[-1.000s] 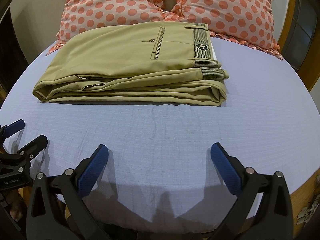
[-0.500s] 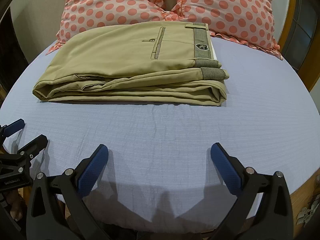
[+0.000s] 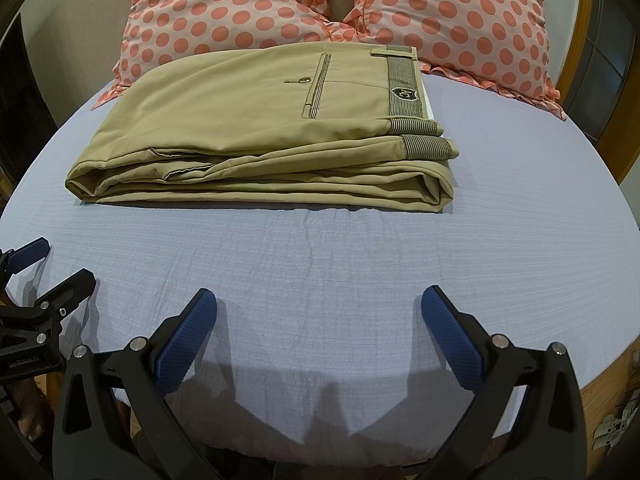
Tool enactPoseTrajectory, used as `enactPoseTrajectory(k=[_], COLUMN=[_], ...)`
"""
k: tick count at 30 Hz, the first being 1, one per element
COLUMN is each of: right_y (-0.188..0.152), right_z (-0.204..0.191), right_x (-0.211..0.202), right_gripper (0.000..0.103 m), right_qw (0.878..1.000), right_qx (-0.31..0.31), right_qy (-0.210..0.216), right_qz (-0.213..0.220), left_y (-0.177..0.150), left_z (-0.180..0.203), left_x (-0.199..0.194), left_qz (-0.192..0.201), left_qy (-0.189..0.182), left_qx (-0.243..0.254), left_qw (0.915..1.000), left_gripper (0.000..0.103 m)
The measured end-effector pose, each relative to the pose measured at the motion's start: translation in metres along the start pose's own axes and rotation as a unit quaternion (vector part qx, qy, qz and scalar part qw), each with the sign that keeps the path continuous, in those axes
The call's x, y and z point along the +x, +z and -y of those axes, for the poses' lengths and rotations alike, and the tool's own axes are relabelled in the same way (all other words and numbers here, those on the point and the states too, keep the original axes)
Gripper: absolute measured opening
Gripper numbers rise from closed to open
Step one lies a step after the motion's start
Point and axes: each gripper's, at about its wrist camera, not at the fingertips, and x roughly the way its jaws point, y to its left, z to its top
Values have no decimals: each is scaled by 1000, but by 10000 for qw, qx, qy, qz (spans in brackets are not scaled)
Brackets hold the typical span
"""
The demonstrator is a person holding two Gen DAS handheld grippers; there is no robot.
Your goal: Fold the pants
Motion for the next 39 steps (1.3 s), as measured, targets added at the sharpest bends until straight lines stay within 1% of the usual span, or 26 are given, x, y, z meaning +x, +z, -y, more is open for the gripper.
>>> enactPoseTrajectory(k=[39], right_y=[-1], right_z=[0], right_x=[0], right_gripper=[102], right_qw=[10000], right_qx=[-13], right_qy=[9], right_qz=[8], left_y=[-1], left_z=[-1], left_x=[-2], left_qz=[62], left_qy=[-4], left_qx=[24], left_qw=[10000], left_gripper=[101])
